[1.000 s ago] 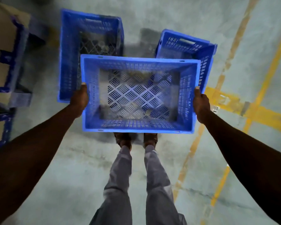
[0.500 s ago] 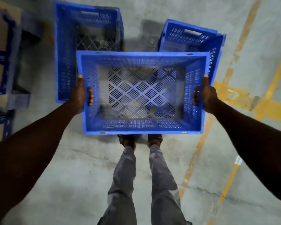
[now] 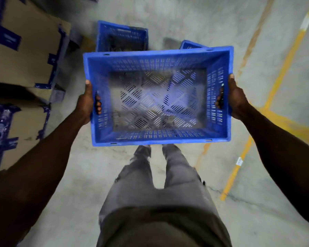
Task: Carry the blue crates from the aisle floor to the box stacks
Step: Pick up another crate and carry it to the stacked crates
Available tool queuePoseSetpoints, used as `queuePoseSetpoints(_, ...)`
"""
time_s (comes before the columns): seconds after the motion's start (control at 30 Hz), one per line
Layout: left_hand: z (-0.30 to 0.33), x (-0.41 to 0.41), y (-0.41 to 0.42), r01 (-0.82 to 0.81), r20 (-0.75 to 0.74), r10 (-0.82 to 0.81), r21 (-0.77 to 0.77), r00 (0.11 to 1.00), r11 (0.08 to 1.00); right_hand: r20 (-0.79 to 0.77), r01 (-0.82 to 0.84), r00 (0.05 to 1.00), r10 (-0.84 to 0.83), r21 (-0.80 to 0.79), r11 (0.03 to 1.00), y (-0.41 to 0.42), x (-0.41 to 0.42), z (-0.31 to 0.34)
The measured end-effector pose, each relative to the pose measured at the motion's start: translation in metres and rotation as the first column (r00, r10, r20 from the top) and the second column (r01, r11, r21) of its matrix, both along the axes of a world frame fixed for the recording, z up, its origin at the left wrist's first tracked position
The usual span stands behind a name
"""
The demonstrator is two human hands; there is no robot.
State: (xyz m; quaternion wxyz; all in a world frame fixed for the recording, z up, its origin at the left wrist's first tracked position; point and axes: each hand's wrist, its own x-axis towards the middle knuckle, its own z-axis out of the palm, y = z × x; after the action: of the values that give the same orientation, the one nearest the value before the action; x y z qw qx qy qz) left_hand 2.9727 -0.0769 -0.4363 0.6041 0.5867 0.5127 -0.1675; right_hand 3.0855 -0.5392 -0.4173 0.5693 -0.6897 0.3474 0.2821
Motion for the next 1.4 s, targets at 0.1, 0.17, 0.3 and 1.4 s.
queuePoseSetpoints(0.1,0.053,-0.034,0.005,-0.093,0.063,0.096,-0.056,0.993,0.994,0.067,-0.018,0.998,0.016,0.03,0.999,0.003,-0.019,0.062)
queuePoseSetpoints(0.17,0.076,-0.056,0.004,-0.126,0.092,0.131,-0.053,0.987,0.991,0.128,-0.062,0.99,0.058,0.027,0.998,0.005,-0.028,0.088)
queuePoseSetpoints(0.3,0.118,-0.093,-0.017,-0.195,0.152,0.19,0.016,0.97,0.981,0.182,-0.157,0.972,0.146,0.047,0.986,-0.004,-0.032,0.115)
queuePoseSetpoints(1.4,0.22,-0.59,-0.491,-0.985,0.348,0.933,0.168,0.092,0.034,0.363,-0.998,0.023,0.932,0.065,-0.001,0.058,-0.233,0.176)
